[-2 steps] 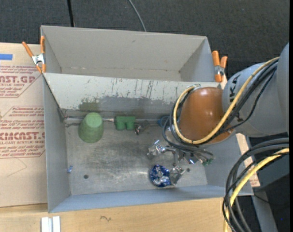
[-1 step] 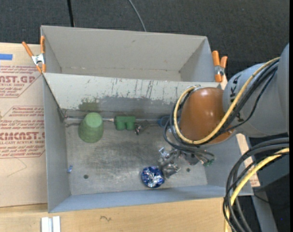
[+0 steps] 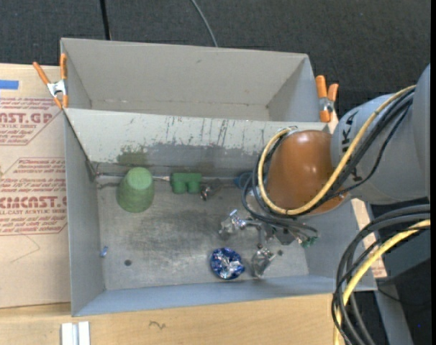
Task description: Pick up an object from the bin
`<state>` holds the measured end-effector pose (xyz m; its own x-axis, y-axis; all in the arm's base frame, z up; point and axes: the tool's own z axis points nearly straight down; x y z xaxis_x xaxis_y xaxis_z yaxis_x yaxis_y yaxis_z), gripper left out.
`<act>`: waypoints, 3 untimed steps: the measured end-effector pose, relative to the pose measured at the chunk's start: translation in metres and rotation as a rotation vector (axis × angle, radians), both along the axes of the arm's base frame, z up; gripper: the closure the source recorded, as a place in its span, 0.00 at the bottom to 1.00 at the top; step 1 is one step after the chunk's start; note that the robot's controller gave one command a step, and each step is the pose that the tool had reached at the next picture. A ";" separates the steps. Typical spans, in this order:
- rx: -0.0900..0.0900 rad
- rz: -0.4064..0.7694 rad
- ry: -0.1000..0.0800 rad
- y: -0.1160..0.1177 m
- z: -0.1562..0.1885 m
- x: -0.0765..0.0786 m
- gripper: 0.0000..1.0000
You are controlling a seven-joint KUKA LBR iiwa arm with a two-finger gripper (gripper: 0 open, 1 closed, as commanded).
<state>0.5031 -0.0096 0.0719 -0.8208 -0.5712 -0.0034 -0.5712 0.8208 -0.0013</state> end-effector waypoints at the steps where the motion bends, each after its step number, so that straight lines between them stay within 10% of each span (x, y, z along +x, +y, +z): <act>1: -0.002 0.414 -0.008 0.041 0.001 -0.019 0.00; 2: -0.001 0.410 -0.008 0.041 0.002 -0.019 1.00; 3: -0.004 0.548 -0.006 0.001 0.162 0.005 1.00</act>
Offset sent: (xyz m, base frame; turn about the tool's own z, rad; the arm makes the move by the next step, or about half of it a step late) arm -0.0221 0.0396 -0.0006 -0.4112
